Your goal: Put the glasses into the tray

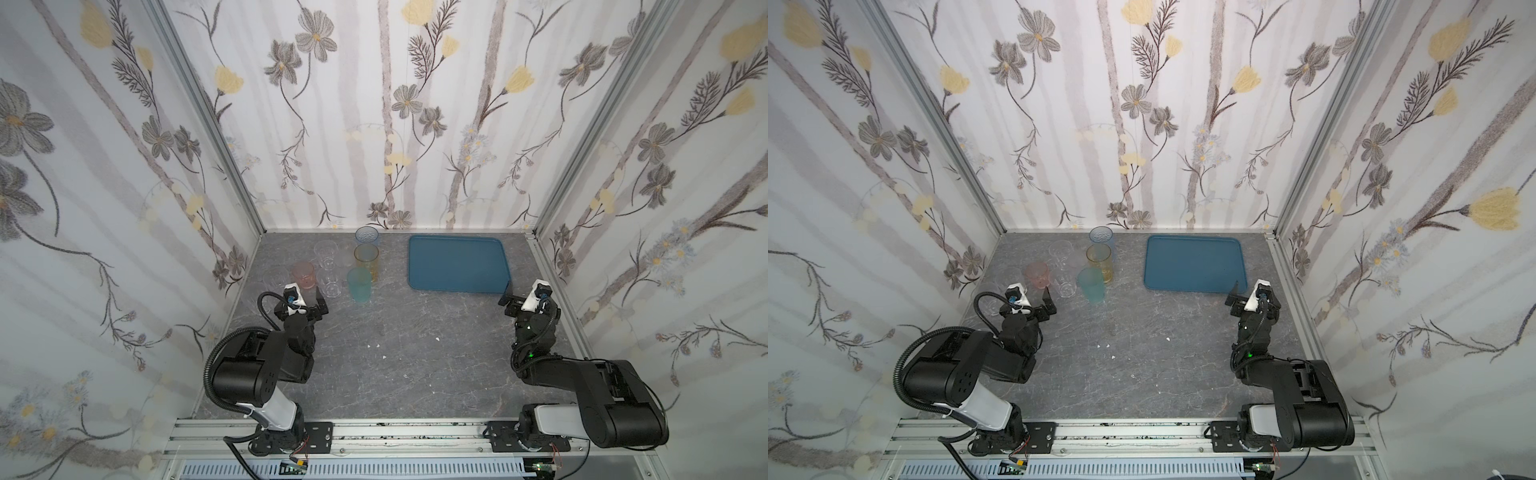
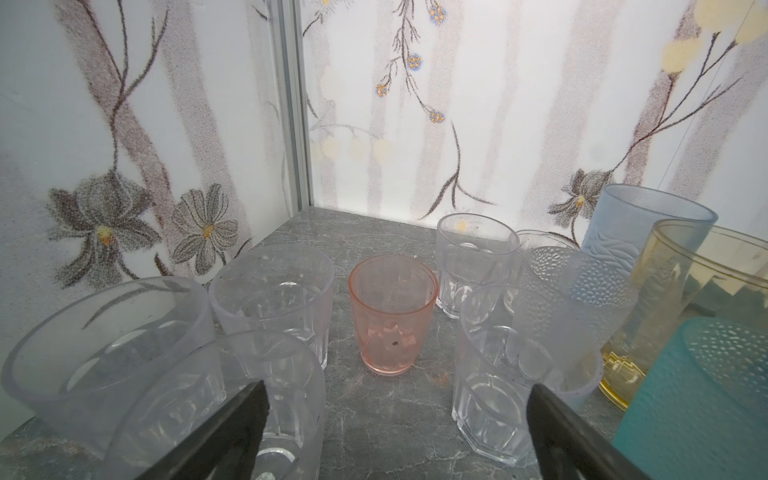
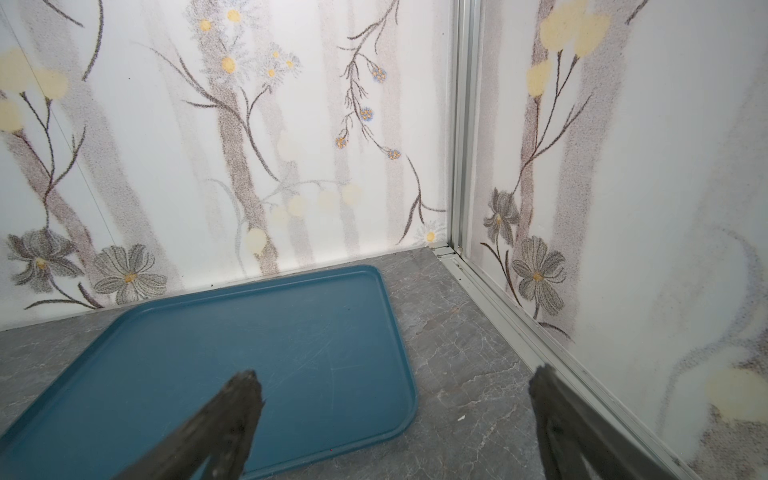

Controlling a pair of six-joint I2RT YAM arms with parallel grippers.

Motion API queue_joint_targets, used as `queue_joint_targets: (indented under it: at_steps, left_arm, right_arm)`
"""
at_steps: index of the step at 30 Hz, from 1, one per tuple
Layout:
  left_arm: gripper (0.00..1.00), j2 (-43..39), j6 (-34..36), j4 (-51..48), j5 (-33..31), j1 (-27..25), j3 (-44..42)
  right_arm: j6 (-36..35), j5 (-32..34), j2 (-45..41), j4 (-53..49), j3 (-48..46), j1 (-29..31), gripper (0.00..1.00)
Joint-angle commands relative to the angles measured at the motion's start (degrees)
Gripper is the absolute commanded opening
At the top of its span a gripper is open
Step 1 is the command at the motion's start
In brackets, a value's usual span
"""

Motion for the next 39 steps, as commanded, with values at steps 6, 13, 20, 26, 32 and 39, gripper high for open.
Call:
queue_joint_targets:
  at_steps: [6,13,20,26,32,39]
  left_arm:
    - [1.0,-0.14,0.09,0.98,0.07,-0.04,0.13]
    - [1.0,-0.14,0.1,0.99,0.03,0.03,0.18]
    - [1.0,-0.14,0.13,0.97,0.05,0.1,0.14]
    - [1.0,-0.1,0.09,0.96,0.03,0.06,0.17]
    - [1.0,-0.14,0.15,0.94,0.04,0.11,0.18]
    - [1.0,-0.09,-1.29,-0.21,-2.0,0.63,0.82]
  right_arm:
    - [-0.01,0.83,0.23,1.86,0.12,0.06,1.0]
    - [-0.04,0.86,0.18,1.81,0.11,0.1,1.0]
    - [-0.02,0.82,0.18,1.81,0.11,0.06,1.0]
    - [-0.04,0.85,0.18,1.87,0.15,0.06,1.0]
    - [-0.04,0.8,0.18,1.83,0.12,0.05,1.0]
    - [-0.04,0.89,0.09,1.9,0.07,0.08,1.0]
